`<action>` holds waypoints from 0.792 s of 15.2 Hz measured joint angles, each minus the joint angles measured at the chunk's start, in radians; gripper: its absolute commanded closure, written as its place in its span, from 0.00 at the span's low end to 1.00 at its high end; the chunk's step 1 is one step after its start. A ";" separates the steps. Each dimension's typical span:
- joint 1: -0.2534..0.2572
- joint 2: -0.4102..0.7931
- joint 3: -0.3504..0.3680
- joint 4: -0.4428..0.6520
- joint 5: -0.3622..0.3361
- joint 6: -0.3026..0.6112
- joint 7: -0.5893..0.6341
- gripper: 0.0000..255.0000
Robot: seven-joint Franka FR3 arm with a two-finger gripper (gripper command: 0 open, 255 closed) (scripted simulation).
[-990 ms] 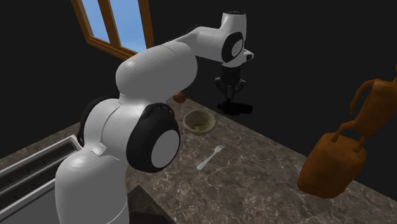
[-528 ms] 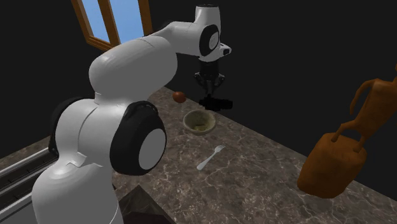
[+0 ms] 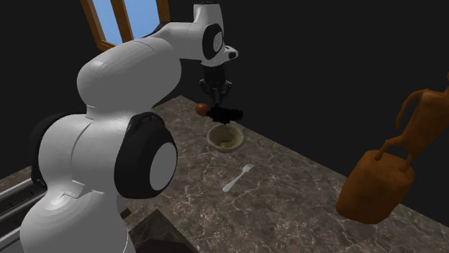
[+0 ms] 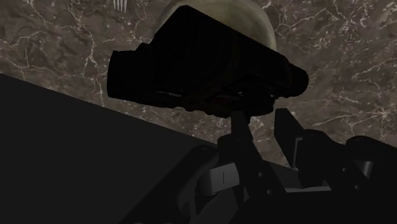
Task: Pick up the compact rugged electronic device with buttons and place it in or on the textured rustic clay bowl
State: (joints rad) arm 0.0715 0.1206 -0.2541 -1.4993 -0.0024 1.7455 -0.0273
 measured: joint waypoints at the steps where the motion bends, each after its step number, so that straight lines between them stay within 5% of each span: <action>1: 0.003 -0.006 0.002 -0.021 -0.002 0.015 0.005 1.00; 12: 0.006 -0.014 0.003 -0.175 -0.006 0.161 0.011 1.00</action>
State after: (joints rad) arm 0.0773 0.1066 -0.2507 -1.6747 -0.0081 1.9068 -0.0160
